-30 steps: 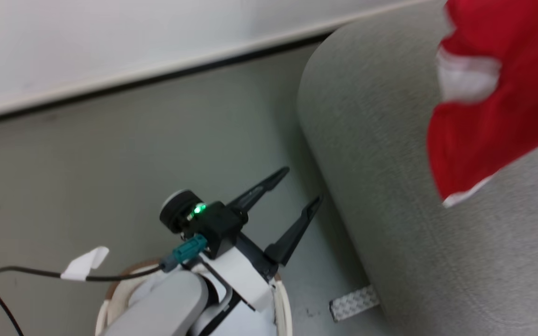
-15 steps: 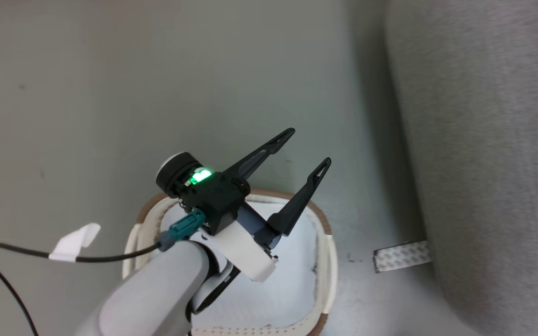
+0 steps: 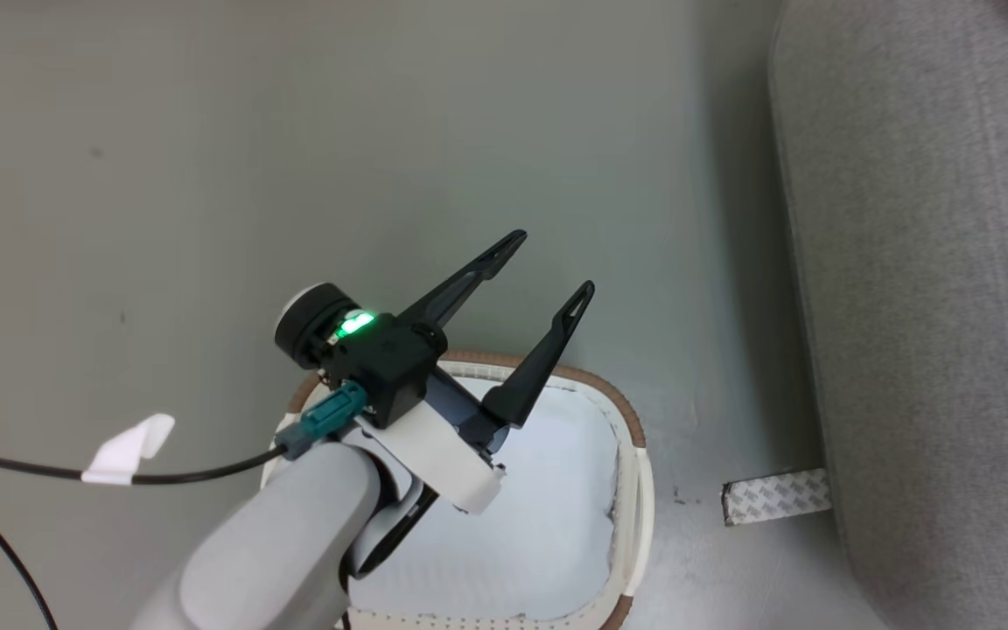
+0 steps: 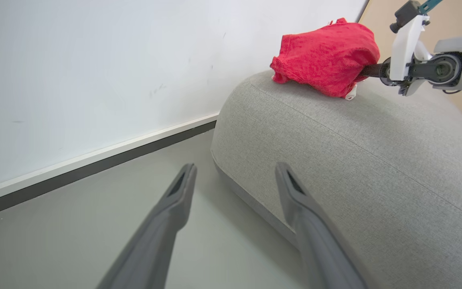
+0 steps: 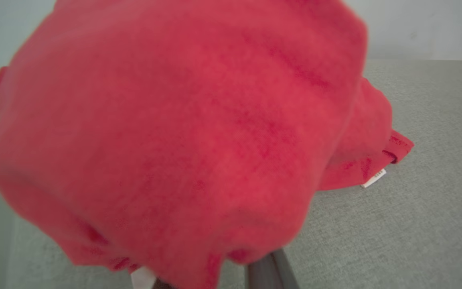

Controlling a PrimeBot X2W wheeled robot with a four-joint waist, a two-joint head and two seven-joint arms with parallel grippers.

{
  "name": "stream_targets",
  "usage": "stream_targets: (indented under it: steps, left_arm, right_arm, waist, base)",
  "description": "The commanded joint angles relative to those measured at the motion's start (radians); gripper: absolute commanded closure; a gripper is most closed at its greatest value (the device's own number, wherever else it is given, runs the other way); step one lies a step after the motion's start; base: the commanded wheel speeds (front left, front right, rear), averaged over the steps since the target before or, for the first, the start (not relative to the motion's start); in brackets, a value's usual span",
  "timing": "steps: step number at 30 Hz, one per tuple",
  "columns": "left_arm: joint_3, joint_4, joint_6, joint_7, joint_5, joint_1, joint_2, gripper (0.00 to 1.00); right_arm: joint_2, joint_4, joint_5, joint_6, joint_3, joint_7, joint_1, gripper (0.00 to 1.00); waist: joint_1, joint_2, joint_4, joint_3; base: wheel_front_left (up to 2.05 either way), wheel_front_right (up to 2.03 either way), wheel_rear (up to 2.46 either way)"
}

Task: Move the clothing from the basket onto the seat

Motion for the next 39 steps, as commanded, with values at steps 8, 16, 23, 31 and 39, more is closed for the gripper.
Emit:
stream_targets:
  steps: [8,16,23,31,39]
  left_arm:
    - [0.012,0.035,0.017,-0.023,-0.035,0.065,0.012,0.00]
    - [0.088,0.048,0.063,-0.041,-0.102,0.181,0.027,0.00]
    - [0.199,0.020,0.124,-0.046,-0.160,0.299,0.059,0.00]
    - [0.328,-0.025,0.193,-0.047,-0.215,0.452,0.070,0.00]
    - [0.418,-0.047,0.214,-0.047,-0.191,0.585,0.049,0.00]
  right_arm:
    - [0.008,0.029,0.014,-0.003,0.125,-0.033,0.057,0.00]
    - [-0.034,-0.047,0.047,-0.003,0.226,-0.092,0.169,0.00]
    - [-0.044,-0.224,0.104,-0.003,0.221,-0.179,0.293,0.00]
    - [0.041,-0.448,0.084,-0.003,0.138,-0.245,0.487,0.00]
    - [0.205,-0.673,-0.008,-0.003,0.071,-0.254,0.749,0.00]
  waist:
    - [-0.0002,0.0000,-0.056,-0.170]
    - [-0.0002,0.0000,-0.086,-0.383]
    - [-0.0002,0.0000,-0.067,-0.517]
    - [-0.0002,0.0000,-0.019,-0.626]
    - [-0.0002,0.0000,0.029,-0.670]
  base:
    - [0.00,0.00,0.00]
    - [0.00,0.00,0.00]
    - [0.00,0.00,0.00]
    - [0.00,0.00,0.00]
    - [0.00,0.00,0.00]
